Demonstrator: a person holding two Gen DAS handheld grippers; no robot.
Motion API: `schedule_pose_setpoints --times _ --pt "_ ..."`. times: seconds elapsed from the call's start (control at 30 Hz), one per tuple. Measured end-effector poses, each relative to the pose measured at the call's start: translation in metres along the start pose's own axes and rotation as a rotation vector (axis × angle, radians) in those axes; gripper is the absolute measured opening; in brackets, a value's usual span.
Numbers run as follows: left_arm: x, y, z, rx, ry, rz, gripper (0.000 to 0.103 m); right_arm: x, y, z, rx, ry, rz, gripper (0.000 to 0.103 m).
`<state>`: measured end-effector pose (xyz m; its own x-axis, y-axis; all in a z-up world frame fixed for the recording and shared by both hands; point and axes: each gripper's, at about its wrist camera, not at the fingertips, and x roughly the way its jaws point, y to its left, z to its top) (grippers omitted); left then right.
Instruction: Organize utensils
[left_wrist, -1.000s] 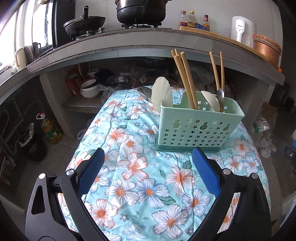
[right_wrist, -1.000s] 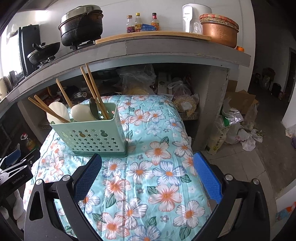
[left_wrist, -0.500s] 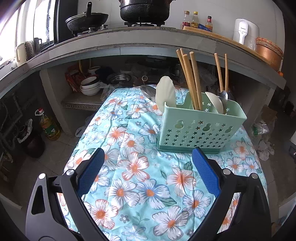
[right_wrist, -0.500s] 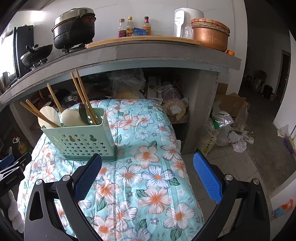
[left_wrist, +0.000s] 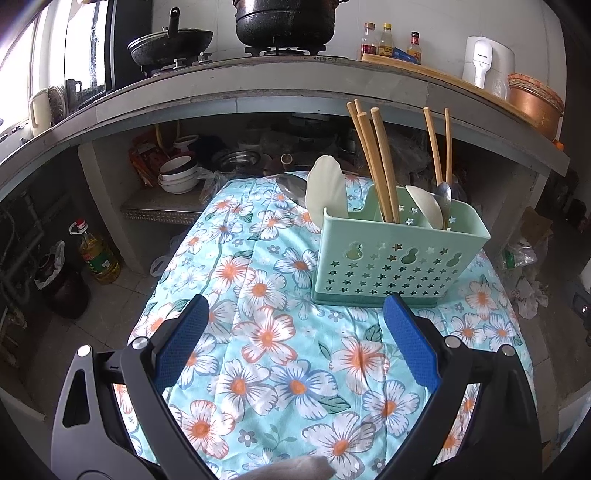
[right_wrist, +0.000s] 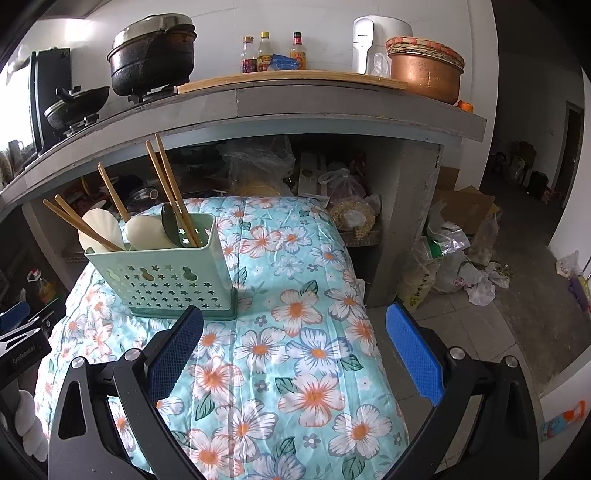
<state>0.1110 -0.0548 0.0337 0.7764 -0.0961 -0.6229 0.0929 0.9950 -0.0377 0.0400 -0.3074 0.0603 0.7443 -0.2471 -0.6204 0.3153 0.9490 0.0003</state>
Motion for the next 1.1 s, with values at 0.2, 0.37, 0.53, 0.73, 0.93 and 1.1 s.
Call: schedule_pose_setpoints --times 0.2,0.37,0.53,0.73,0.93,1.1 --pt "-0.0011 0.0010 0.0010 -0.003 0.000 -0.002 0.092 -0.0004 0.0004 0.0001 0.000 -0.002 0.006 0.097" --pt "-0.0020 0.0002 0.0013 0.000 -0.004 -0.001 0.092 -0.0008 0.0011 0.0008 -0.002 -0.002 0.010 0.097" --pt "-0.0017 -0.0004 0.0013 0.000 -0.004 -0.001 0.092 -0.0008 0.0014 0.0008 -0.001 -0.003 0.012 0.097" --pt "-0.0018 -0.0010 0.0019 0.002 -0.004 0.000 0.092 -0.0001 0.0021 0.0016 -0.003 -0.004 0.018 0.097" --pt "-0.0012 -0.0010 0.0021 0.001 -0.004 0.001 0.092 -0.0002 0.0023 0.0017 -0.004 -0.004 0.018 0.097" --pt "-0.0011 -0.0011 0.0020 0.003 -0.003 0.000 0.092 0.0001 0.0023 0.0018 -0.004 -0.003 0.020 0.097"
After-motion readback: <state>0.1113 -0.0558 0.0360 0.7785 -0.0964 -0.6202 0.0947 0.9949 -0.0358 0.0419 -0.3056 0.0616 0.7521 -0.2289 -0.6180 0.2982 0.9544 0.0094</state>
